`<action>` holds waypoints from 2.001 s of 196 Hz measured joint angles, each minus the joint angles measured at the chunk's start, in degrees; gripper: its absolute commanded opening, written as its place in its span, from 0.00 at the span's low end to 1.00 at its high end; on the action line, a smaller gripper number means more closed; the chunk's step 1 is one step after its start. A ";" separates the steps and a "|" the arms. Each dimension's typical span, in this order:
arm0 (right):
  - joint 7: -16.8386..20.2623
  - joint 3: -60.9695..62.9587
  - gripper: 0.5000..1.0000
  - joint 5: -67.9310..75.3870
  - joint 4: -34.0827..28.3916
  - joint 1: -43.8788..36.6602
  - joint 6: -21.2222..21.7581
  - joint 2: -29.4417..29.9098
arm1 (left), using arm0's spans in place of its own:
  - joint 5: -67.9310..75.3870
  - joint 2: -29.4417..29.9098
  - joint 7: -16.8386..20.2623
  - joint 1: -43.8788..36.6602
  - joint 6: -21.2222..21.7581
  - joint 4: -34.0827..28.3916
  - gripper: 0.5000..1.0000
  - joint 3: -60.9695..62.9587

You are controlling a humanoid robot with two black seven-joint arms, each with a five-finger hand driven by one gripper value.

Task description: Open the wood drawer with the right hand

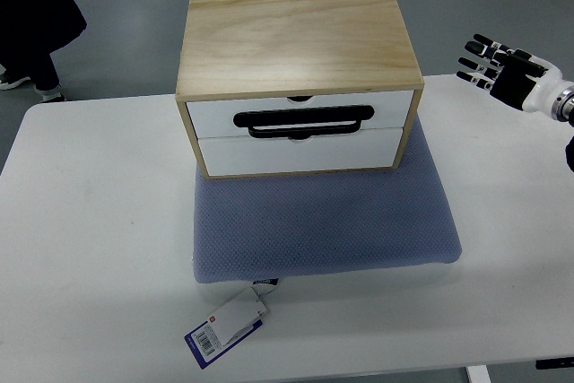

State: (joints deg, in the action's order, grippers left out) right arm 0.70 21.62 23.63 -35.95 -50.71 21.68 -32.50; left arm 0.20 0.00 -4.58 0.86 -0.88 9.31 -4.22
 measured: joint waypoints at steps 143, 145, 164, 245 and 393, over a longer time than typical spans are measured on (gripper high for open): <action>-3.28 0.03 0.91 -8.96 -0.17 -2.01 6.44 -2.82 | -0.02 0.00 0.01 0.23 -0.10 0.15 1.00 0.00; -3.42 0.02 0.91 -9.25 -0.17 -2.09 6.56 -2.97 | -0.02 0.00 0.01 0.23 -0.10 0.15 1.00 -0.01; -4.53 0.02 0.91 -11.51 -0.06 -2.78 8.25 -5.35 | -0.03 0.00 -0.01 0.18 -0.10 0.16 1.00 0.00; -4.93 0.36 0.91 -22.06 -0.35 -7.66 13.32 -15.88 | -0.04 0.00 0.00 0.21 -0.05 0.17 1.00 0.00; -4.79 7.34 0.91 -64.67 -41.29 -17.41 13.32 -28.47 | -0.04 0.00 0.00 0.20 -0.09 0.19 1.00 0.00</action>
State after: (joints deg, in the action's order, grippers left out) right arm -4.09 28.96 -41.04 -77.25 -68.13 35.00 -60.96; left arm 0.17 0.00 -4.57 1.06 -0.97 9.50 -4.22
